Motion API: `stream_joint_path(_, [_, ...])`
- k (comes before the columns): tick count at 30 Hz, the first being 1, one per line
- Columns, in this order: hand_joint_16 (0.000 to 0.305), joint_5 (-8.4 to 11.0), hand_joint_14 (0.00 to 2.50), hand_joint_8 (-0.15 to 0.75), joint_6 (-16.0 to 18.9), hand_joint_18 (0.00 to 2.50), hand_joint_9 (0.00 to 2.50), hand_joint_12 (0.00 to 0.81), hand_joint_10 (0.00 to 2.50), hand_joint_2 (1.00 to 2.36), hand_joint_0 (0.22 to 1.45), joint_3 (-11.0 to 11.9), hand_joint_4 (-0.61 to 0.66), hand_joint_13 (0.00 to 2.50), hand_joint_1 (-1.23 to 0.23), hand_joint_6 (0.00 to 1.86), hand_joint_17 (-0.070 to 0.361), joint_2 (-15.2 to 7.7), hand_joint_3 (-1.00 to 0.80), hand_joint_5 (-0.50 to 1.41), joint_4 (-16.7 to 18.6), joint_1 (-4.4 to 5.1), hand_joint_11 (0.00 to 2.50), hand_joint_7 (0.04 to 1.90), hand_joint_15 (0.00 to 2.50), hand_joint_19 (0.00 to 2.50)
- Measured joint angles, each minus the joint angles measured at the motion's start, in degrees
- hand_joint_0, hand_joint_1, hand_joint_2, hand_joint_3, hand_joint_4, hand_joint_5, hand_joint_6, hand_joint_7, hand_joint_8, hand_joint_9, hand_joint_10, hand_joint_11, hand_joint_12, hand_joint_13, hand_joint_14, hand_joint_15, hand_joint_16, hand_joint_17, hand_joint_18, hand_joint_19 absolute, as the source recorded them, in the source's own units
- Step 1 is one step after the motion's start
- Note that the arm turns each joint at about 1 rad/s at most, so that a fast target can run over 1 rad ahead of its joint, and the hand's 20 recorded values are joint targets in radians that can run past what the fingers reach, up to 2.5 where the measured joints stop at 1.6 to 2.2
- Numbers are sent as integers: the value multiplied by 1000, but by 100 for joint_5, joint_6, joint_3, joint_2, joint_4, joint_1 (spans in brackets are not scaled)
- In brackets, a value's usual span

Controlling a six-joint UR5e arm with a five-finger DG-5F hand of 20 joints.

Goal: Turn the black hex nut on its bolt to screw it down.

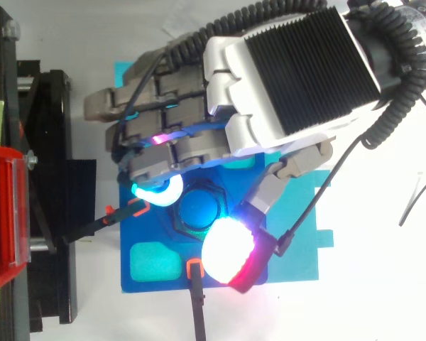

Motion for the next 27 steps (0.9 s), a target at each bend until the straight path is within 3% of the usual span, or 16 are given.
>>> stream_joint_path(6, [57,90,3,295,18,586,713,362,11,1000,500,130,271,540,-212,505,129,-4,-500,-58,41,71,313,1396,90,455])
stream_joint_path(13, [58,435,2,294,-25,578,712,363,11,1000,494,140,255,531,-186,501,130,-114,-500,-63,91,268,314,1351,92,453])
stream_joint_path(27, [58,788,4,294,-29,570,711,362,12,1000,495,141,255,525,-185,501,130,-218,-500,-64,23,609,315,1337,97,457])
